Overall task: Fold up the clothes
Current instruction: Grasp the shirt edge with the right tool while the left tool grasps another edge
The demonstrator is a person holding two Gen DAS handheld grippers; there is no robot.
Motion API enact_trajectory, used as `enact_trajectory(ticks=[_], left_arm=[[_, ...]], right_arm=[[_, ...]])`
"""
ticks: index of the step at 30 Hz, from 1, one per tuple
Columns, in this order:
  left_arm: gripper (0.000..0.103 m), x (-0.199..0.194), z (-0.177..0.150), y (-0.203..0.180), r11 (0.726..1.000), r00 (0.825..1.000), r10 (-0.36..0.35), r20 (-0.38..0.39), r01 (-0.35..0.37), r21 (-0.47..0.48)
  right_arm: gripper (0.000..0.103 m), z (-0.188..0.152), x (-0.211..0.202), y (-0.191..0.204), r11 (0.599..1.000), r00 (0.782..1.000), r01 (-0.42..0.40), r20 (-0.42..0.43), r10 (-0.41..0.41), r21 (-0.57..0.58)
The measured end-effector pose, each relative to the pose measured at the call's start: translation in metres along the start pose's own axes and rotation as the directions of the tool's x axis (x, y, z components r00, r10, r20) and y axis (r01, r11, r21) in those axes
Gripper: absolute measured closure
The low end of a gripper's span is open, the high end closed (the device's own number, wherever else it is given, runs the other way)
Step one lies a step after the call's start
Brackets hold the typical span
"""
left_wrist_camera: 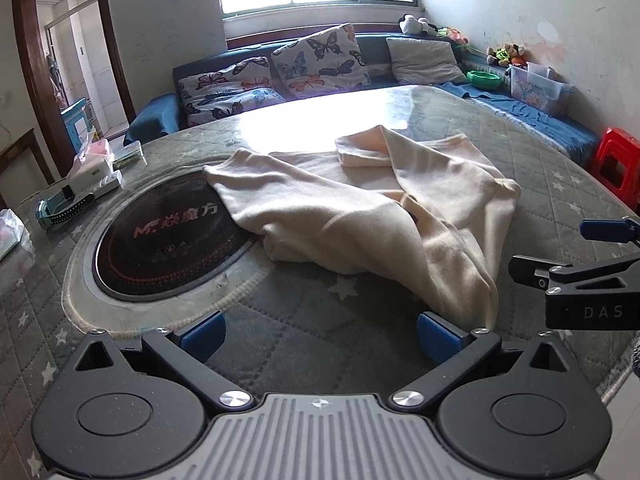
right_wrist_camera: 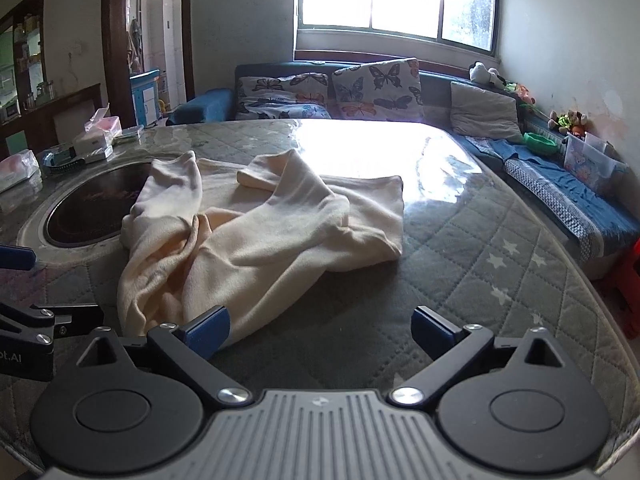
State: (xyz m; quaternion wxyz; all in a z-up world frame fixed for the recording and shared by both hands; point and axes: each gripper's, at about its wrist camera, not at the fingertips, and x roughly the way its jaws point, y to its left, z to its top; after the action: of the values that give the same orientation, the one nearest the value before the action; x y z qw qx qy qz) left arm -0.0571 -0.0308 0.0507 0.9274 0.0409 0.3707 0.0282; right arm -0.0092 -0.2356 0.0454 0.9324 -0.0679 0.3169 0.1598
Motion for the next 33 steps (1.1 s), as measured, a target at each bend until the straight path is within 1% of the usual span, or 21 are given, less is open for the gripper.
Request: enact_trajectory(ticks=[6, 10, 13, 15, 19, 20, 21, 23, 24, 25, 28, 30, 33], left_arm=[[0.0, -0.001, 0.017, 0.012, 1.0, 0.999, 0.006, 0.04, -0.005, -0.003], [0.0, 0.006, 0.033, 0.022, 1.0, 0.998, 0.017, 0.062, -0.017, -0.005], [0.0, 0.017, 0.045, 0.031, 1.0, 0.998, 0.004, 0.056, -0.003, -0.03], [0.0, 0.027, 0.053, 0.035, 0.999, 0.999, 0.008, 0.054, -0.006, -0.04], [0.001, 0.046, 0.067, 0.042, 0.999, 0.998, 0.015, 0.054, -0.012, -0.051], [0.002, 0.052, 0.071, 0.044, 0.998, 0.999, 0.013, 0.047, -0.01, -0.061], [0.007, 0.058, 0.074, 0.046, 0.997, 0.999, 0.012, 0.04, -0.009, -0.071], [0.011, 0.07, 0.082, 0.051, 0.996, 1.0, 0.009, 0.026, -0.007, -0.093], [0.013, 0.076, 0.085, 0.053, 0.995, 1.0, 0.011, 0.021, -0.009, -0.103], [0.015, 0.082, 0.089, 0.055, 0.994, 1.0, 0.011, 0.016, -0.009, -0.109], [0.017, 0.097, 0.098, 0.055, 0.994, 1.0, 0.014, 0.007, -0.013, -0.111], [0.019, 0.106, 0.103, 0.052, 0.995, 1.0, 0.016, 0.007, -0.015, -0.098], [0.019, 0.119, 0.11, 0.046, 0.997, 1.0, 0.021, 0.005, -0.02, -0.08]], right_arm=[[0.008, 0.022, 0.004, -0.001, 1.0, 0.999, -0.026, 0.035, 0.027, -0.009], [0.011, 0.045, 0.021, 0.0, 0.998, 0.998, -0.05, 0.041, 0.052, -0.027], [0.013, 0.065, 0.041, -0.001, 0.997, 0.997, -0.066, 0.044, 0.068, -0.035], [0.017, 0.077, 0.056, -0.002, 0.996, 0.995, -0.088, 0.041, 0.089, -0.034], [0.028, 0.099, 0.088, -0.004, 0.993, 0.992, -0.121, 0.018, 0.122, -0.006], [0.032, 0.104, 0.096, -0.005, 0.992, 0.992, -0.127, 0.014, 0.127, 0.001], [0.032, 0.106, 0.102, -0.005, 0.991, 0.991, -0.132, 0.011, 0.132, 0.003], [0.038, 0.115, 0.118, -0.002, 0.991, 0.991, -0.137, 0.0, 0.137, -0.005], [0.039, 0.118, 0.127, 0.0, 0.991, 0.991, -0.136, -0.007, 0.136, -0.011], [0.04, 0.12, 0.136, 0.001, 0.99, 0.99, -0.138, -0.015, 0.138, -0.011], [0.052, 0.125, 0.157, 0.002, 0.988, 0.987, -0.154, -0.042, 0.154, 0.001], [0.054, 0.126, 0.166, 0.001, 0.987, 0.986, -0.159, -0.054, 0.159, 0.007], [0.066, 0.125, 0.178, 0.0, 0.987, 0.984, -0.161, -0.071, 0.16, 0.003]])
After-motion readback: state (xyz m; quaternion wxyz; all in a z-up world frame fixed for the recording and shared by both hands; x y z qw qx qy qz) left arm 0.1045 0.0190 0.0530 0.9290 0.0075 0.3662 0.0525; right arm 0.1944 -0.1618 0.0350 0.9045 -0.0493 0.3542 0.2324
